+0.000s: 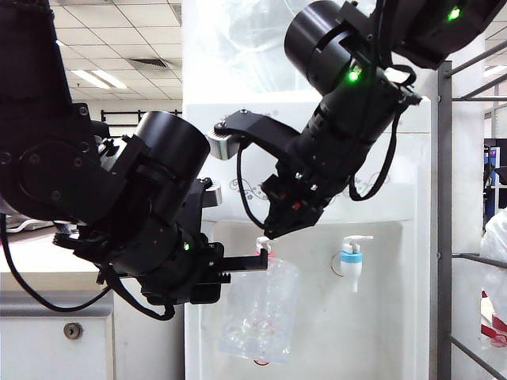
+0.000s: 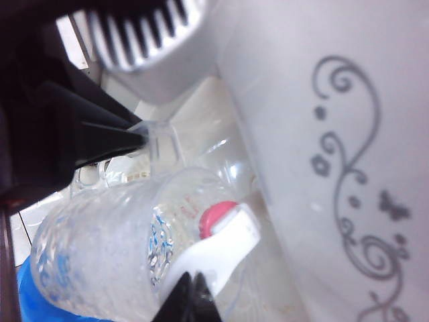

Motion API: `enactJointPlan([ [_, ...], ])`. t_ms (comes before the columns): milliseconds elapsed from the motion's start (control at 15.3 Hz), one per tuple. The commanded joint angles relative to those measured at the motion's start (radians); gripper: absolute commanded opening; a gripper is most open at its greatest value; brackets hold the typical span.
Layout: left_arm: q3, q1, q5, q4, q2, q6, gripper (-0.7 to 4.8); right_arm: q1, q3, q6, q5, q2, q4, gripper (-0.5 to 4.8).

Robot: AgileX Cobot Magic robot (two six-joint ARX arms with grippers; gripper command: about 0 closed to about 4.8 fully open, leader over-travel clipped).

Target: Pick up the plastic mug from the left desk, go to the hot water outlet of the water dispenser, press the vertical switch to get some water, then put the mug back on the desk.

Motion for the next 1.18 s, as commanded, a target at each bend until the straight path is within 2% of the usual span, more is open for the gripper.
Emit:
enactJointPlan([
  [65, 0.005, 0.0, -0.017, 0.032, -0.006, 0.001, -0.06, 0.001, 0.004, 0.004, -0.026, 0.021, -0.008, -0.07],
  [1177, 0.005, 0.0, -0.017, 0.031, -0.006, 0.002, -0.06, 0.001, 0.004, 0.004, -0.026, 0.045, -0.056, -0.07],
])
